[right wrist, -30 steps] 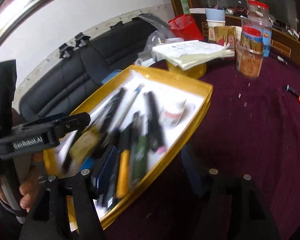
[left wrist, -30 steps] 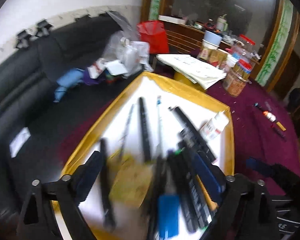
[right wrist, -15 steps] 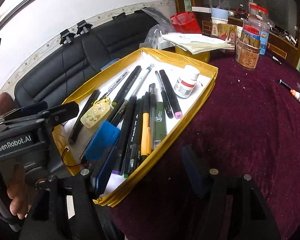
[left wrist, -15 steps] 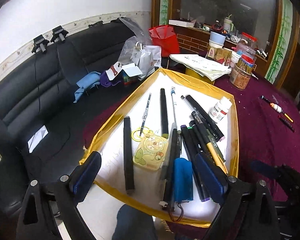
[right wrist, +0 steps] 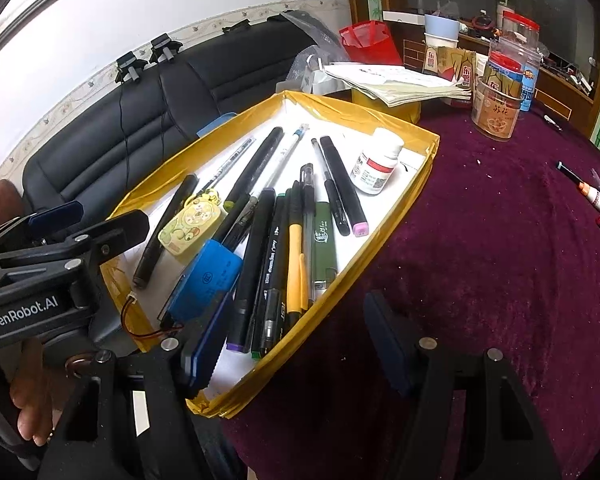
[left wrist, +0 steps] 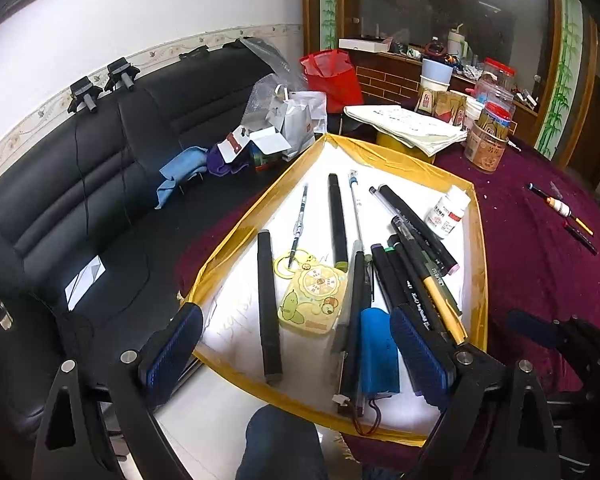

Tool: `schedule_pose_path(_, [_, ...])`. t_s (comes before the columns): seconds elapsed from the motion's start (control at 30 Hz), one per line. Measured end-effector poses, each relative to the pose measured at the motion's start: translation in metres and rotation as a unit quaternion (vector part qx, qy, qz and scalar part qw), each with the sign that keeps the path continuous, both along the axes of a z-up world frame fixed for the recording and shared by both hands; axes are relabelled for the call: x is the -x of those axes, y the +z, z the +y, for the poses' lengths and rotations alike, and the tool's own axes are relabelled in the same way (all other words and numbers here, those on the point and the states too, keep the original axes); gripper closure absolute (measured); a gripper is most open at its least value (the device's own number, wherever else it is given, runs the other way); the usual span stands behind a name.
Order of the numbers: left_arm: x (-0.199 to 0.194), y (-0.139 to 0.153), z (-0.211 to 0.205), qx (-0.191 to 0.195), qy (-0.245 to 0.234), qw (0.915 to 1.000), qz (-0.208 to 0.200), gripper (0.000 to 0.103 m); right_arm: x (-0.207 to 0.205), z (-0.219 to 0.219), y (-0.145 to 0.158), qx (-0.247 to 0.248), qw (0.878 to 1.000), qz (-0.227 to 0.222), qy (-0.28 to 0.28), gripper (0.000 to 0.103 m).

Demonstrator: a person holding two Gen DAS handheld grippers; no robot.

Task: Organize rigid objects

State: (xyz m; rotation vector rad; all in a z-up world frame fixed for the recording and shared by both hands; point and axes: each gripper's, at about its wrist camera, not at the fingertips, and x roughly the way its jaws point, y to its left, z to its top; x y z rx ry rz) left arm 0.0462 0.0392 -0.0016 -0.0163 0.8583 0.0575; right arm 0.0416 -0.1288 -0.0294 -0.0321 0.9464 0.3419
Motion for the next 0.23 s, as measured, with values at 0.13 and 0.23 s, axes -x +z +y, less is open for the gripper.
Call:
schedule_pose_path(0.13, [-0.0022, -0.0031, 0.0031, 0.002, 0.002, 1.0000, 0.002, 0.006, -0.0019, 0.0037, -0.0038, 0.001, 1.000, 0.007, 0.000, 0.036])
schedule_pose_path(0.23, [-0.0010, -0.0024, 0.0038, -0.008, 0.004, 0.9999, -0.012, 0.006, -0.0032, 0.0075, -0.0065, 0.004, 1.000, 0.009, 0.002, 0.036])
